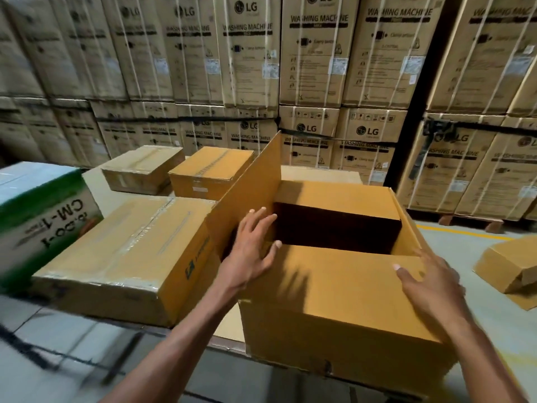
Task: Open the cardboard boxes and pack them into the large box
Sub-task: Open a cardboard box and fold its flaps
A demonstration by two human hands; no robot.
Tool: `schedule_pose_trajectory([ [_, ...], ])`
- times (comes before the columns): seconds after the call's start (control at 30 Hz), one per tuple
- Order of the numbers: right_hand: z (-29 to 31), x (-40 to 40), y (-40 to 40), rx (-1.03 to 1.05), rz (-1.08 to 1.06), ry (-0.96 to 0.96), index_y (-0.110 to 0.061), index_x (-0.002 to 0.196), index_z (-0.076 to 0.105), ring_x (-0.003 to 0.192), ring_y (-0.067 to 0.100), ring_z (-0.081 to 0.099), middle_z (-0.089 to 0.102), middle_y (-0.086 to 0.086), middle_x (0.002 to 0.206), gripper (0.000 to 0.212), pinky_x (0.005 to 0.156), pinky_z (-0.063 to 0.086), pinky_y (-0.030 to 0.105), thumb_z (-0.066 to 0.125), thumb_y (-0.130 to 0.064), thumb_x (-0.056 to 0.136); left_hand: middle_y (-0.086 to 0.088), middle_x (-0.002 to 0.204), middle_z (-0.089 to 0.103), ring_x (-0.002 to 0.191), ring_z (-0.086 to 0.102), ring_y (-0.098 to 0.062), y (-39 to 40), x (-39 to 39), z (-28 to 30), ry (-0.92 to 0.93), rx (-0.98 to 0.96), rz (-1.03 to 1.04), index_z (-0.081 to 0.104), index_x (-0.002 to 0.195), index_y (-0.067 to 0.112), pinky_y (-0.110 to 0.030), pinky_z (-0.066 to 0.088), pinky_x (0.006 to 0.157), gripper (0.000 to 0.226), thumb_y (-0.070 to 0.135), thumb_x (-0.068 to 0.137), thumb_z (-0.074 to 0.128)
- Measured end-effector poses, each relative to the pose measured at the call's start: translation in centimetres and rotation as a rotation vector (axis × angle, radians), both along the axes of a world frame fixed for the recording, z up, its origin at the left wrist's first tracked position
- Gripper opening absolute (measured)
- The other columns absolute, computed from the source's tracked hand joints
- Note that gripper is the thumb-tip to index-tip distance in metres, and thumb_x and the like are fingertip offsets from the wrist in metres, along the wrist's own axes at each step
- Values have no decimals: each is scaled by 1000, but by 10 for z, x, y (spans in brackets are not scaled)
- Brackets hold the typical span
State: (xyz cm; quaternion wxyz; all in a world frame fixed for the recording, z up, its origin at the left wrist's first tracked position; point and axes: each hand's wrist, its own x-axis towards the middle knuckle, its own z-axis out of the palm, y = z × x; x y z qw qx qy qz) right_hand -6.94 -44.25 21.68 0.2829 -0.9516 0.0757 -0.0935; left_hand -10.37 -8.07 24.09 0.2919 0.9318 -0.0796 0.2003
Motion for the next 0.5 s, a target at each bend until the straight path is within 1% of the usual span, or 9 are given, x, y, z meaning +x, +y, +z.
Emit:
schedule_pose_trajectory([
  [0.07,12,3,47,116,208,-86,-35,146,48,143,27,38,42,0,156,53,111,40,53,64,-40,96,4,168,15,155,-1,-19,18,4,-7,23,40,122,39,152,34,-52,8,123,57,46,99,55],
  [0.13,17,7,98,160,435,-83,-39,145,49,144,17,37,41,-8,156,48,112,39,43,61,-35,99,5,168,16,156,1,-23,32,3,-18,87,45,218,39,151,39,-55,4,122,58,54,96,51],
  [0.2,15,15,151,127,634,-9,-46,145,47,146,12,33,39,-14,157,46,115,35,40,57,-36,102,5,168,17,156,6,-26,41,-1,-31,179,-2,276,37,152,40,-58,9,121,60,55,95,51],
  [0.27,9,25,196,31,766,40,-49,145,45,147,12,31,36,-17,159,46,116,31,39,53,-31,104,0,166,22,152,19,-29,47,-4,-46,290,-75,293,36,153,37,-59,22,120,65,57,94,55],
  [0.37,5,39,244,-187,879,92,-45,148,44,146,21,35,36,-12,161,59,116,31,43,52,-11,100,-9,159,36,141,42,-26,43,-9,-62,478,-251,217,31,157,25,-45,40,114,81,60,90,60],
  [0.4,4,44,256,-257,899,116,-43,149,44,144,24,36,37,-9,161,63,116,32,45,53,-7,98,-9,150,47,130,53,-23,40,-12,-66,536,-320,192,28,158,22,-36,48,106,83,58,91,61],
  [0.43,2,49,265,-311,907,144,-41,149,45,142,26,39,40,-7,159,63,115,33,47,54,-6,98,-5,132,59,112,63,-16,36,-15,-69,577,-376,165,29,157,19,-24,55,92,78,53,95,61],
  [0.47,-1,53,273,-353,909,167,-38,147,48,139,28,42,44,-4,156,60,113,36,48,54,-6,97,5,112,61,94,64,-7,32,-18,-70,593,-402,134,31,155,19,-13,55,76,68,45,99,58],
  [0.5,-4,57,278,-388,912,186,-35,144,54,134,29,47,50,-2,151,54,111,39,48,54,-8,97,13,99,57,84,60,-1,29,-20,-72,596,-413,120,33,153,20,-8,52,67,59,39,102,55],
])
